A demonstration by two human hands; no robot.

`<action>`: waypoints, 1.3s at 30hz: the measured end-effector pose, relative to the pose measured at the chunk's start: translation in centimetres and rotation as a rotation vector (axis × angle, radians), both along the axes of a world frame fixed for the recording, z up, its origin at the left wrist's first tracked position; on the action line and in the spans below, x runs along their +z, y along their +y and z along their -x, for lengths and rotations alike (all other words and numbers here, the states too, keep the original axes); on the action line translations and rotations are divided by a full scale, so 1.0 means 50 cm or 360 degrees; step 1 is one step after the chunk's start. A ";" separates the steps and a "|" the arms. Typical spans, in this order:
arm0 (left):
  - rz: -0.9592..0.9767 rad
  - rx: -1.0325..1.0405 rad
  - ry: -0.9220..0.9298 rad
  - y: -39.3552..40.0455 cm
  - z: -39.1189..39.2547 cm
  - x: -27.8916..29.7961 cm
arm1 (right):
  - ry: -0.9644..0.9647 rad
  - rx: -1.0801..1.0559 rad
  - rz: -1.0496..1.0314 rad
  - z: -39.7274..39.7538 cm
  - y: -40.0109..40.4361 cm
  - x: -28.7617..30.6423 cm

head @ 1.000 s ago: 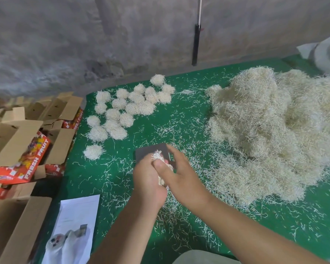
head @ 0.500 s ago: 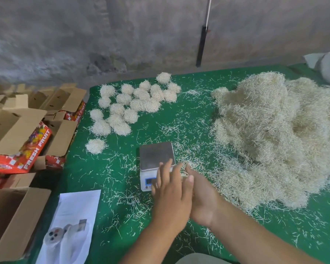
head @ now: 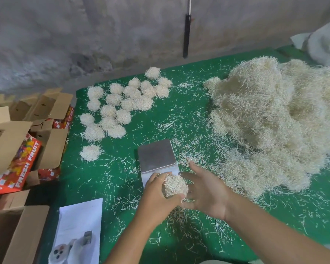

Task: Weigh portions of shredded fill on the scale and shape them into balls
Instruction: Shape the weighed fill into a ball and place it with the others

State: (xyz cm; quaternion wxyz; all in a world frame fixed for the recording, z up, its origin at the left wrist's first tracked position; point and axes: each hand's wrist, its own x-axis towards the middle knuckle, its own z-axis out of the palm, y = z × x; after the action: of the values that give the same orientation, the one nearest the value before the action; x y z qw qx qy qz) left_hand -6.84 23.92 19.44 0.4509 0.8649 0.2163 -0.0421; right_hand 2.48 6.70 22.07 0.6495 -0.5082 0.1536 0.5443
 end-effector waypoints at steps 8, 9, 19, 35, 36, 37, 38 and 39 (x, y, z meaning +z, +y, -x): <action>0.0019 0.0385 0.0153 0.100 -0.078 -0.104 | 0.0025 -0.0209 0.0119 -0.007 -0.117 -0.078; -0.0027 0.0404 0.0142 0.113 -0.100 -0.110 | 0.0060 -0.0236 0.0129 -0.004 -0.134 -0.089; -0.0310 0.0275 0.0160 0.224 -0.291 -0.166 | 0.0419 -0.0573 0.0510 0.049 -0.345 -0.228; -0.0273 0.0318 0.0128 0.261 -0.293 -0.213 | 0.0616 -0.0746 0.0764 0.118 -0.423 -0.342; -0.0287 0.0328 0.0093 0.265 -0.281 -0.209 | 0.0590 -0.0718 0.0740 0.105 -0.399 -0.326; -0.0301 0.0332 0.0066 0.267 -0.268 -0.205 | 0.0550 -0.0679 0.0699 0.092 -0.378 -0.310; -0.0312 0.0335 0.0045 0.269 -0.255 -0.200 | 0.0500 -0.0638 0.0664 0.080 -0.359 -0.295; -0.0316 0.0341 0.0029 0.270 -0.242 -0.195 | 0.0446 -0.0589 0.0629 0.068 -0.344 -0.279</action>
State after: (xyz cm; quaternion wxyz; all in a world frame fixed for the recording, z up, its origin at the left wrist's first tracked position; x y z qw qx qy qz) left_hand 5.27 37.42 9.70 0.3631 0.8768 0.3145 0.0199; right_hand -0.94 -10.52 8.09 0.5988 -0.5080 0.4346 0.4411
